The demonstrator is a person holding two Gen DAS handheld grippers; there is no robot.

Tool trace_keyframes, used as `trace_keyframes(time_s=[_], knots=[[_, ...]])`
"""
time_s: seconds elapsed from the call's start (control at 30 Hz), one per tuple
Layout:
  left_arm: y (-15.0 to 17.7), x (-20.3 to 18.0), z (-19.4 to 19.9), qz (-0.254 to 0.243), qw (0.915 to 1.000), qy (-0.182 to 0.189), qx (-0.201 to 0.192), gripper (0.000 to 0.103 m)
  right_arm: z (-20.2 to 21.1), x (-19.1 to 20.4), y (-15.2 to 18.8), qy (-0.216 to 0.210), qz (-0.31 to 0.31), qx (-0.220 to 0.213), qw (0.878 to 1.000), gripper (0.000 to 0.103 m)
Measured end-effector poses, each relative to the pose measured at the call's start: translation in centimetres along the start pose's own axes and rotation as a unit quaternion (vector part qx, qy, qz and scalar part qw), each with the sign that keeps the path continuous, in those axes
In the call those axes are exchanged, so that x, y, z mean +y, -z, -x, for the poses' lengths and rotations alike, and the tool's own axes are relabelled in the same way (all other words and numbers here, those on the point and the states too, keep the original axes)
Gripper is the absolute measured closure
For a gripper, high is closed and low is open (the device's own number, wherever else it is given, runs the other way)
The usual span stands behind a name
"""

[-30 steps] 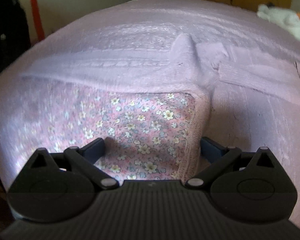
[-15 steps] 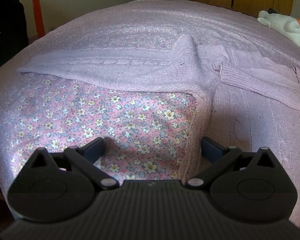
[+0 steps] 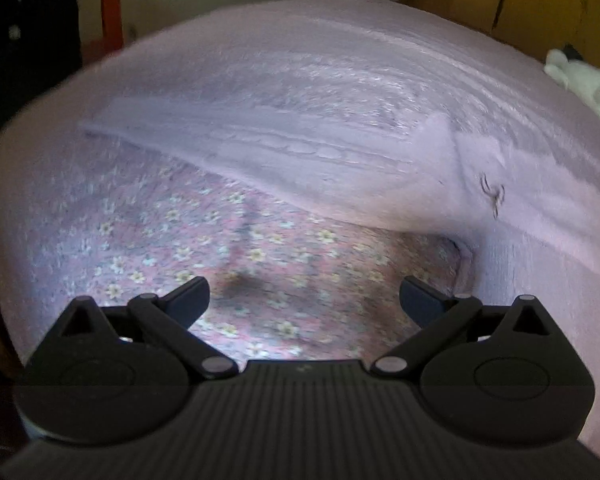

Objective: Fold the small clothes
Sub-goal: 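Move the left gripper over the other sleeve toward its cuff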

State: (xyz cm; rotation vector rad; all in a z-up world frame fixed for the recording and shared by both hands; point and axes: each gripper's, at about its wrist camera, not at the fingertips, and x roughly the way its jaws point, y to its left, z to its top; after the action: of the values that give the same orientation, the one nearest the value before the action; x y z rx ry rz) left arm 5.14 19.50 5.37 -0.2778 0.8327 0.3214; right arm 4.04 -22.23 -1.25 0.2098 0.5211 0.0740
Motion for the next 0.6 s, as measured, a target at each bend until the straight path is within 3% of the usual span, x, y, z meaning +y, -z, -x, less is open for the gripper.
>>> trace_keyframes(time_s=[0.1,0.3,0.6], knots=[[-0.7,2.6,-0.2,0.048,0.9986,0.013,0.017,0.000,-0.1,0.4,-0.1,0.004,0.014,0.011,1.000,0.000],[-1.3,6.7,-0.6,0.126,0.9920,-0.012,0.010,0.000,-0.2,0.1,-0.4,-0.011,0.039,0.030,0.999,0.000],[-4.1,9.3,-2.3,0.213,0.9771,0.001,0.009,0.000,1.3,0.3,-0.7,-0.014,0.038,0.062,0.997,0.000]])
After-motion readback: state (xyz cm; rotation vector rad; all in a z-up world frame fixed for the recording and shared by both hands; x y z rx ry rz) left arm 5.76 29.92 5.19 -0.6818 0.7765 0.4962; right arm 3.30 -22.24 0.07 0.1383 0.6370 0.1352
